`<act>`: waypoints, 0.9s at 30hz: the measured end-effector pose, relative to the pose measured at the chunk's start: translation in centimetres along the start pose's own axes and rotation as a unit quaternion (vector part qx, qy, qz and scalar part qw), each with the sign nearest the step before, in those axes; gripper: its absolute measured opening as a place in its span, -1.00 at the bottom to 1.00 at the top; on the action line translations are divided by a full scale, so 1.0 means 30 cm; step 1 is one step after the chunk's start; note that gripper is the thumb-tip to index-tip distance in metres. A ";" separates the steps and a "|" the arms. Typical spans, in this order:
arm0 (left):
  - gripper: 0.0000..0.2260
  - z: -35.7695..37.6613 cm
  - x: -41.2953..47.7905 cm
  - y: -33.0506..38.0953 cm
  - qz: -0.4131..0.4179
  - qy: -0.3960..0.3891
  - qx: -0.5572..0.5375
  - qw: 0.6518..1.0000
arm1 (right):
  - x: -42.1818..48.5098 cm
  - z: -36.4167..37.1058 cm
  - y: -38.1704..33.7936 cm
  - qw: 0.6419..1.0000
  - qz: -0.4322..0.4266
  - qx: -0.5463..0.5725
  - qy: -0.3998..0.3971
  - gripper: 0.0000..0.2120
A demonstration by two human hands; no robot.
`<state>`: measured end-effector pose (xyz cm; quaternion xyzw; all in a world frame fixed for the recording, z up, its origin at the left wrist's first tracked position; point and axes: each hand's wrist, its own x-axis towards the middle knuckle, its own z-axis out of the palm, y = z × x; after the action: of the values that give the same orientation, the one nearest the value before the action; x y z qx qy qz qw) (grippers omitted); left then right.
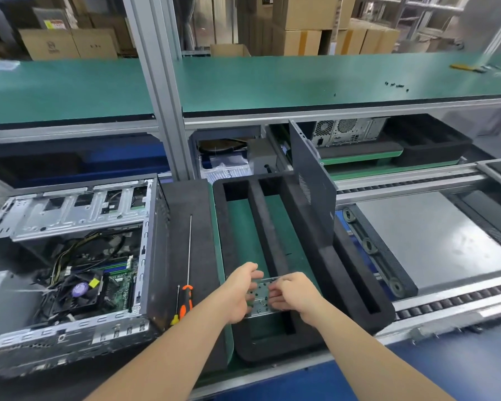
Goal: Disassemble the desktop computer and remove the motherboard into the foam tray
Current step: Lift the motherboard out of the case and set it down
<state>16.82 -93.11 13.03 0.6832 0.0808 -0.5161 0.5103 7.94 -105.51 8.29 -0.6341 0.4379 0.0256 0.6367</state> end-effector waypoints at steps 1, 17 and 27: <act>-0.63 -0.005 -0.003 0.000 0.000 -0.005 0.001 1.000 | 0.000 -0.001 -0.001 1.000 0.000 -0.004 0.001 -0.82; -0.36 -0.297 -0.302 0.099 0.388 -0.010 0.126 0.913 | -0.142 0.187 -0.399 0.952 -0.273 -0.133 0.041 -0.87; -0.62 -1.136 -0.448 0.137 0.330 0.268 0.414 0.805 | -0.286 0.907 -0.636 0.767 -0.473 -0.404 -0.159 -0.83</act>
<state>34.55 -62.82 24.31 0.9262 -0.2370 -0.0977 0.2765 28.17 -82.15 23.23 -0.9466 -0.0757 -0.0042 0.3135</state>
